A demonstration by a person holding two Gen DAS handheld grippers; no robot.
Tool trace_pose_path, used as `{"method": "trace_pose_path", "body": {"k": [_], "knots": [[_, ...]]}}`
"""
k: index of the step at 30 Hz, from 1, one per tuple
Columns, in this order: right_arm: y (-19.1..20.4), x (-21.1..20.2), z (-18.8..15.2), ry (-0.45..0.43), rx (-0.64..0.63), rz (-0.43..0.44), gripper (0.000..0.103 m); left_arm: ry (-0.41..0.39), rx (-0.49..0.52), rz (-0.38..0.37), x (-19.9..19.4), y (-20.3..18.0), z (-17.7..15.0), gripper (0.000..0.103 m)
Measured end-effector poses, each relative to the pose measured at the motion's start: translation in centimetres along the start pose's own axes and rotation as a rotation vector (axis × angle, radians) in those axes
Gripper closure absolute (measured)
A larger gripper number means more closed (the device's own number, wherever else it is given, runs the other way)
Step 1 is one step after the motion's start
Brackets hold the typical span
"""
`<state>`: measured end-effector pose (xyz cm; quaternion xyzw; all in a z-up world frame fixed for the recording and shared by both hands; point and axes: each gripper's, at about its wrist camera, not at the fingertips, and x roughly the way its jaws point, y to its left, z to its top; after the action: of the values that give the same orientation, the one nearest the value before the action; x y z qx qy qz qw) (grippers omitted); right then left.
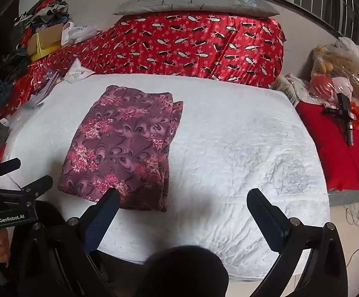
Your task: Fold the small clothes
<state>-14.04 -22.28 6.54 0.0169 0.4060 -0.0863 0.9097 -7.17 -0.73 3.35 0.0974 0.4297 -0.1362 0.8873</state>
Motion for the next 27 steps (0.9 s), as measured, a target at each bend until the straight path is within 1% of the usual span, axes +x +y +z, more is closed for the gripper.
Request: {"method": "trace_pose_path", "body": {"k": [11,27], "knots": [[-1.1,-0.4,0.2,-0.037,0.01,-0.021,0.0,0.001,0.001,-0.005,-0.3,-0.9,0.2,0.0],[-1.3,-0.4,0.0,-0.032,0.021,-0.001,0.0,0.001,0.015,-0.044,-1.1,-2.5,0.0,0.0]]}}
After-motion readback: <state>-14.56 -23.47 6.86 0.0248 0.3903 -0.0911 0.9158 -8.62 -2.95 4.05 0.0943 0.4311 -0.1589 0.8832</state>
